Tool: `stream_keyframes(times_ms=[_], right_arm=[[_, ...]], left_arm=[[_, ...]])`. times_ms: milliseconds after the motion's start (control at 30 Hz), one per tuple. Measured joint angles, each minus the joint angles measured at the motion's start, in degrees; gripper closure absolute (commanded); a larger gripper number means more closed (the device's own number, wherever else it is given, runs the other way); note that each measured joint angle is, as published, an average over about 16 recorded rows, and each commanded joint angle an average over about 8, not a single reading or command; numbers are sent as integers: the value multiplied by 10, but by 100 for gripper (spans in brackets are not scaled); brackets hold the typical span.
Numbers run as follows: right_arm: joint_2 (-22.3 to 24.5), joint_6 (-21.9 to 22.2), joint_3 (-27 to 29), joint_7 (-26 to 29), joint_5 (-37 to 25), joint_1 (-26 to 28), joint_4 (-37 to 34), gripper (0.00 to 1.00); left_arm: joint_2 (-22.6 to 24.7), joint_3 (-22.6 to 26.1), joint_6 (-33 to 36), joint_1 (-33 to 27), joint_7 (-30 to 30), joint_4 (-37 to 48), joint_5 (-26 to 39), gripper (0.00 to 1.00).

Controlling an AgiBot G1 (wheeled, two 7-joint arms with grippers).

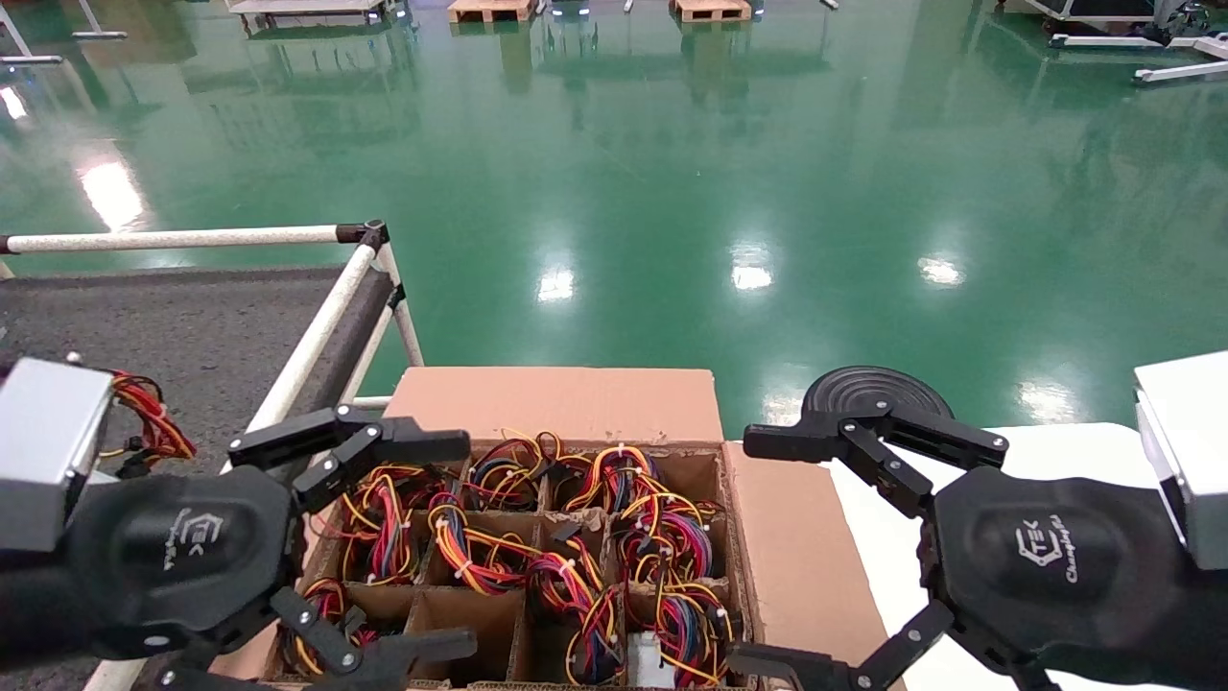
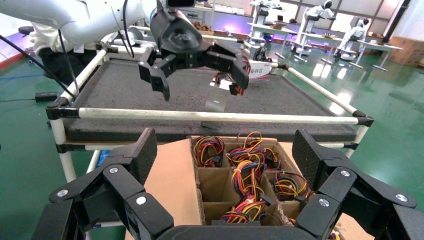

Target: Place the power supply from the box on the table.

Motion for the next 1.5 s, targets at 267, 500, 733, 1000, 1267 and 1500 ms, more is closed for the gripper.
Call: stream_keyframes(times_ms=[267, 500, 733, 1000, 1267, 1500], right_arm=[[0, 0, 0, 0, 0, 0, 0, 50], [0, 0, 0, 0, 0, 0, 0, 100], [0, 0, 0, 0, 0, 0, 0, 100], [0, 0, 0, 0, 0, 0, 0, 100], [0, 0, 0, 0, 0, 0, 0, 100], [0, 0, 0, 0, 0, 0, 0, 100]], left_arm=[[-36, 39, -3, -25, 0, 4, 47, 0], [-61, 92, -6, -70, -8, 9, 115, 0], [-67, 143, -5, -120, -17, 17, 187, 0], [-63, 182, -9, -166, -9, 28, 252, 0], [-46, 208, -21, -211, 18, 41, 309, 0], [-21, 230, -29, -253, 41, 62, 348, 0]])
